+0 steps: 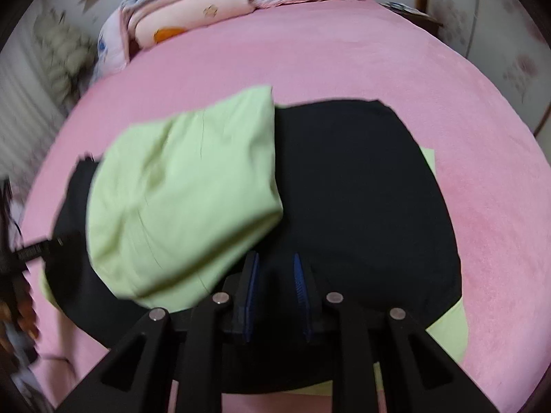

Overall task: Fold large clothes
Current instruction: 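Fold the hood over the black folded body with both grippers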

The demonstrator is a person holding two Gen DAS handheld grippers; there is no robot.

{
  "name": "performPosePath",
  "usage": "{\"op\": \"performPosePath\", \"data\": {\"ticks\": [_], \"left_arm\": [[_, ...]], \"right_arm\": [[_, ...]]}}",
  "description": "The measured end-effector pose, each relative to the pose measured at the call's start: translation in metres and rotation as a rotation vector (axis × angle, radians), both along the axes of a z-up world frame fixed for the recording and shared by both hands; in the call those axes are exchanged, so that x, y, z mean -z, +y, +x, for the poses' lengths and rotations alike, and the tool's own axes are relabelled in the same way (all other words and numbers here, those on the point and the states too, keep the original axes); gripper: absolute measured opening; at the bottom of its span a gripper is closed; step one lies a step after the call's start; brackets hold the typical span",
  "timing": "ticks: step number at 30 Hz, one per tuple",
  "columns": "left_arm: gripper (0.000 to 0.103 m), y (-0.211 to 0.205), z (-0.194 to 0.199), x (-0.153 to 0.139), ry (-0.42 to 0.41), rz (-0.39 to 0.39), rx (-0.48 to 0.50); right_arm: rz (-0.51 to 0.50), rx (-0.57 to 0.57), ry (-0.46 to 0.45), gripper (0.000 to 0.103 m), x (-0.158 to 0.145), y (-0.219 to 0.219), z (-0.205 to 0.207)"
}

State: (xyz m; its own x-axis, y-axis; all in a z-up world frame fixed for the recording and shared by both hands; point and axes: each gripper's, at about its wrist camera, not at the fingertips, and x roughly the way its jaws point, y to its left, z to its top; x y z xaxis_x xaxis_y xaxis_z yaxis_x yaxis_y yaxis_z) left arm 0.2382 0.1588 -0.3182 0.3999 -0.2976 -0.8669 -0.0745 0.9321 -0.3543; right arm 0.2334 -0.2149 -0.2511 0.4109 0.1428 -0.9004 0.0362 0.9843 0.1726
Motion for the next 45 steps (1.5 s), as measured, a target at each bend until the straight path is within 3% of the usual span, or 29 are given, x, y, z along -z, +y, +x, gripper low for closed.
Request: {"op": "performPosePath", "data": {"ticks": [2, 7, 12, 14, 15, 17, 18, 19, 21, 23, 25, 28, 30, 34, 36, 40, 45], "left_arm": [[0.046, -0.001, 0.003, 0.0, 0.004, -0.082, -0.005], [0.047, -0.016, 0.007, 0.014, 0.059, -0.207, 0.003], [0.046, -0.036, 0.006, 0.028, 0.095, -0.296, 0.006], [0.031, -0.037, 0.007, 0.03, 0.108, -0.327, 0.006], [0.013, -0.032, 0.009, 0.032, 0.13, -0.35, 0.012], [0.008, -0.033, 0.009, 0.032, 0.145, -0.334, 0.012], [0.006, -0.033, 0.007, 0.025, 0.13, -0.312, 0.015], [0.005, -0.032, 0.004, 0.014, 0.112, -0.274, 0.02], [0.004, -0.026, 0.005, -0.008, 0.074, -0.238, 0.023], [0.004, -0.014, 0.003, -0.028, 0.03, -0.212, 0.009], [0.004, -0.002, 0.004, -0.037, 0.016, -0.153, 0.005], [0.004, 0.007, 0.005, -0.008, 0.11, -0.072, 0.03], [0.005, 0.002, 0.005, 0.013, 0.149, -0.013, 0.057], [0.007, -0.015, 0.001, 0.015, 0.102, 0.095, 0.093], [0.011, -0.015, -0.003, 0.009, 0.098, 0.107, 0.083], [0.031, -0.008, -0.019, -0.011, 0.105, 0.11, 0.051], [0.043, 0.002, -0.039, -0.057, -0.003, 0.139, 0.042]], "right_arm": [[0.061, 0.038, -0.011, 0.029, -0.01, -0.004, 0.009], [0.19, 0.109, -0.028, 0.041, -0.018, -0.009, 0.03], [0.173, 0.143, 0.089, 0.041, 0.009, -0.003, 0.04], [0.173, 0.156, 0.122, 0.041, 0.016, -0.001, 0.038], [0.181, 0.16, 0.129, 0.041, 0.02, 0.0, 0.036], [0.203, 0.161, 0.158, 0.036, 0.028, 0.004, 0.027], [0.233, 0.153, 0.177, 0.011, 0.032, 0.007, 0.024], [0.279, 0.144, 0.207, 0.005, 0.035, 0.011, 0.022], [0.331, 0.146, 0.234, 0.005, 0.033, 0.016, 0.016], [0.467, 0.16, 0.247, 0.004, 0.024, 0.022, 0.007], [0.526, 0.163, 0.238, 0.004, 0.017, 0.029, -0.001], [0.472, 0.184, 0.236, 0.004, 0.025, 0.039, -0.012], [0.447, 0.229, 0.28, 0.004, 0.05, 0.039, -0.016], [0.403, 0.231, 0.278, 0.007, 0.067, 0.045, -0.018], [0.363, 0.208, 0.273, 0.015, 0.059, 0.048, -0.016], [0.265, 0.146, 0.239, 0.02, 0.027, 0.053, -0.013], [0.122, 0.029, 0.049, 0.02, -0.031, 0.072, -0.013]]}}
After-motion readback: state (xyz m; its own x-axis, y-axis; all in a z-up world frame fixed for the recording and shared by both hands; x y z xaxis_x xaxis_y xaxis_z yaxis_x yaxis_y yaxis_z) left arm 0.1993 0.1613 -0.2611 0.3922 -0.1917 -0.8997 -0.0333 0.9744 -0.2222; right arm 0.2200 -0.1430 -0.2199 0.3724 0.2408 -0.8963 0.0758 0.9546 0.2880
